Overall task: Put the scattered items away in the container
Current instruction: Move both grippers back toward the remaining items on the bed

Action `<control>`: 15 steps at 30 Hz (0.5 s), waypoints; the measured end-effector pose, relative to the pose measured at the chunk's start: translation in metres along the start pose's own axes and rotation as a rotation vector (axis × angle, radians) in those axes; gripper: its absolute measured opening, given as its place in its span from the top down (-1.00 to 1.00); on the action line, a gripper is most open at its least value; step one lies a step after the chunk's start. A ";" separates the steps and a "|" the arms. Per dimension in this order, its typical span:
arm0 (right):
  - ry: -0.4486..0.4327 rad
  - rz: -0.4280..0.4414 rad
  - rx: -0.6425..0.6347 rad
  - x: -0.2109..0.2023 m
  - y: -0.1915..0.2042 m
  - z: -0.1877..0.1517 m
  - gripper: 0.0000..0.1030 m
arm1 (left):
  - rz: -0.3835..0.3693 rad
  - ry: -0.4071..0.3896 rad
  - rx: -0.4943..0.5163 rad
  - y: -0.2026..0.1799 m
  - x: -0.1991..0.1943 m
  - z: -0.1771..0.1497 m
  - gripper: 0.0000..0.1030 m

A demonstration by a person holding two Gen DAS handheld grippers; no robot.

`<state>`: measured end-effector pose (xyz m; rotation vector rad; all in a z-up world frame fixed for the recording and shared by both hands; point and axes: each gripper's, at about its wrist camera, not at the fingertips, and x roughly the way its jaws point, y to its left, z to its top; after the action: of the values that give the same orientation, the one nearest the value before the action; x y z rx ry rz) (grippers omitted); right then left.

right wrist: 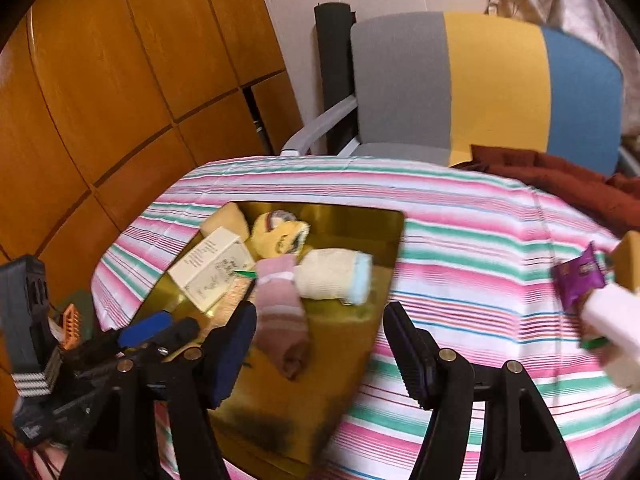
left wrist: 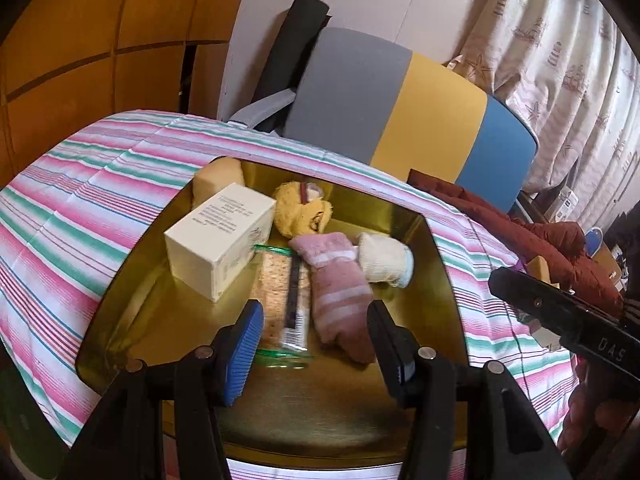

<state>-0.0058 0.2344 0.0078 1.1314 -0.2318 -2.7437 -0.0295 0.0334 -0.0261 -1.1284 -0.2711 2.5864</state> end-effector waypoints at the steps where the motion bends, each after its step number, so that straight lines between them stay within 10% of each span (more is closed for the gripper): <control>1: 0.000 -0.008 0.000 -0.003 -0.004 -0.001 -0.30 | -0.006 0.000 0.003 -0.003 0.000 0.000 -0.06; 15: -0.008 -0.127 0.054 -0.033 -0.071 -0.018 -0.34 | -0.117 0.068 0.094 -0.078 0.011 -0.015 -0.10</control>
<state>0.0230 0.3091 0.0034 1.1879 -0.2440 -2.8690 -0.0095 0.1105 -0.0212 -1.1305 -0.1925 2.4272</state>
